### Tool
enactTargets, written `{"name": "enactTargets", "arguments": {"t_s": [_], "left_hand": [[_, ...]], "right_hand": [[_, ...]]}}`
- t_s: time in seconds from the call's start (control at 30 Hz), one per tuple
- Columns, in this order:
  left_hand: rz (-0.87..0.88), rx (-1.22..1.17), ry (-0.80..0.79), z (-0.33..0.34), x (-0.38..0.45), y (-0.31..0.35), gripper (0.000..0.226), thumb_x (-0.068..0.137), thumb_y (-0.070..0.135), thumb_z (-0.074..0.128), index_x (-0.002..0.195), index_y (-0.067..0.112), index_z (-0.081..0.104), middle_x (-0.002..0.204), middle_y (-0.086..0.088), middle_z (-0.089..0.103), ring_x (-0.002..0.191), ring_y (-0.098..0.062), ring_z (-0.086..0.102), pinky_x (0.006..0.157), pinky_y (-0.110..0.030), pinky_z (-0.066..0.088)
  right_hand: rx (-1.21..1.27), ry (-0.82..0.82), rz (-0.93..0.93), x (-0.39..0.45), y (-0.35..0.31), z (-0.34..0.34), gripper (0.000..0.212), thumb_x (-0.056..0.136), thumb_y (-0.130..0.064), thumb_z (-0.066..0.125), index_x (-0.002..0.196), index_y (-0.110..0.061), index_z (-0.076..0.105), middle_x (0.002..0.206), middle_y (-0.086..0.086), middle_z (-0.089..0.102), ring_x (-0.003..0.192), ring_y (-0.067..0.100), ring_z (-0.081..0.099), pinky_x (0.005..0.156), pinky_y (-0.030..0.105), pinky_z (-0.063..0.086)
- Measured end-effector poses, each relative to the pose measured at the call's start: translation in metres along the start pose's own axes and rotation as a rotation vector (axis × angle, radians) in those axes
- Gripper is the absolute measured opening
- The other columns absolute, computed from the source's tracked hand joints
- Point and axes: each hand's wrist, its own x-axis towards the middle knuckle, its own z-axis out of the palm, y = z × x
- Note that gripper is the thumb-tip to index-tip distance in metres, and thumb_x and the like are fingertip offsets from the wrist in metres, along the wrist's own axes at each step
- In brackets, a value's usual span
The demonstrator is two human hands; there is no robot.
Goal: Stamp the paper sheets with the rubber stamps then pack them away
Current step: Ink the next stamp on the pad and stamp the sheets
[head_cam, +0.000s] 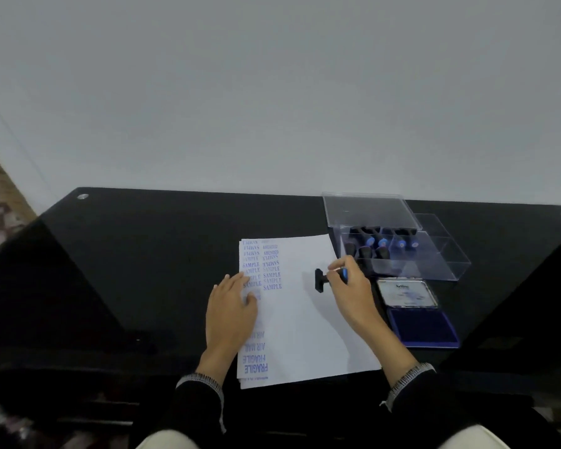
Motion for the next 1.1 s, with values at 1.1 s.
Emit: {"name": "enactTargets", "arguments": {"t_s": [1.1], "left_hand": [[-0.009,0.029,0.078,0.007,0.008,-0.007,0.038,0.095,0.037,0.051,0.131,0.025,0.053,0.142,0.011,0.045,0.137,-0.009,0.028,0.113,-0.031,0.015]], "right_hand": [[-0.485,-0.366,-0.359,0.011,-0.007,0.073,0.031,0.093,-0.010,0.054,0.119,-0.016,0.040,0.128,0.005,0.056,0.100,0.023,0.060,0.084,0.030,0.054]]}}
